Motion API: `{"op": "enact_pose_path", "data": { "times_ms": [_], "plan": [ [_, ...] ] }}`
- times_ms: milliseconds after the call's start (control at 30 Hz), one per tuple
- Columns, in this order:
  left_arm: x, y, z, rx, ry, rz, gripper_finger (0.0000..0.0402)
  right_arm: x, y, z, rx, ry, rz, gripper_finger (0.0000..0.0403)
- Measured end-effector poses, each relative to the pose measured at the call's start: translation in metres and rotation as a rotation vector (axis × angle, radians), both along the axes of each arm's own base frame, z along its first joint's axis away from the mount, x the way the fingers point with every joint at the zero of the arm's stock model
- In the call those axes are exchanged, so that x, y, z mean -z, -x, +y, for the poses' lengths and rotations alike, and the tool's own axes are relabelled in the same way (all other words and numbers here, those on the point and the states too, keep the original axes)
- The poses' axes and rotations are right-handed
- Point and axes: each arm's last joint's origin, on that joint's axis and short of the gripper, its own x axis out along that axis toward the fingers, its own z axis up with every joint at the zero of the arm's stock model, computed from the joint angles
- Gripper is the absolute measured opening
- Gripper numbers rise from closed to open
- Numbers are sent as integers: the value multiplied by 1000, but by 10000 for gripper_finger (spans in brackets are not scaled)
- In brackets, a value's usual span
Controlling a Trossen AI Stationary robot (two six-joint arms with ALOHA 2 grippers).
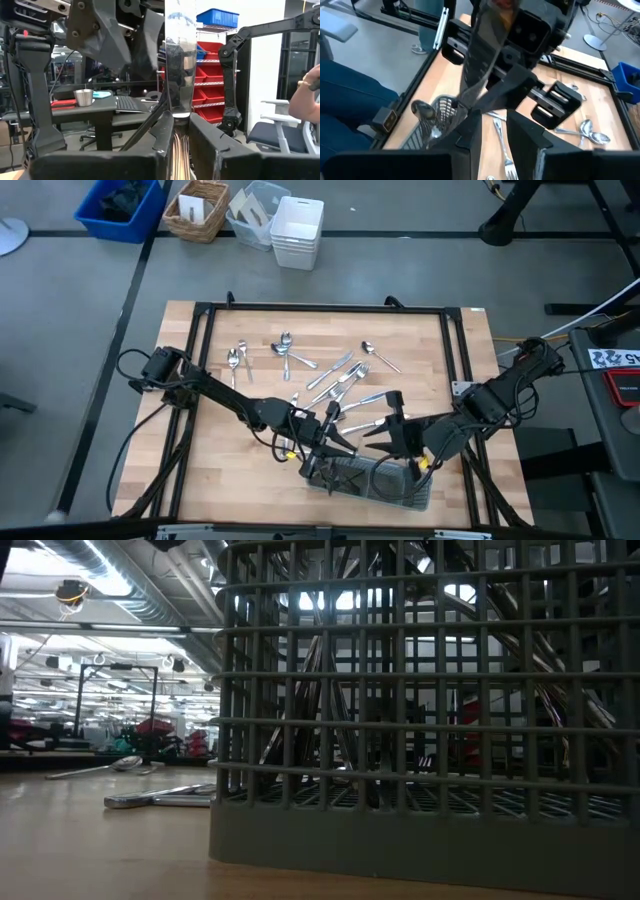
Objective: Sort silverware
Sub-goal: Put the knife into the gray silverware rack
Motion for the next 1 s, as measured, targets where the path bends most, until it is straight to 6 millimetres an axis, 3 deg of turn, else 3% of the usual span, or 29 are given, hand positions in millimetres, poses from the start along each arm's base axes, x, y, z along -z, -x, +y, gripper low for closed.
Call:
{"op": "enact_pose_path", "data": {
  "times_ms": [300,667,1000],
  "plan": [
    [0,0,0,0,0,0,36,-3,-6,0,-61,-44,-21,92],
    [0,0,-1,3,-1,0,42,-3,-23,-24,-112,-135,16,92],
    [0,0,-1,6,-2,0,42,-3,-26,-31,-202,-204,54,92]
  ]
}}
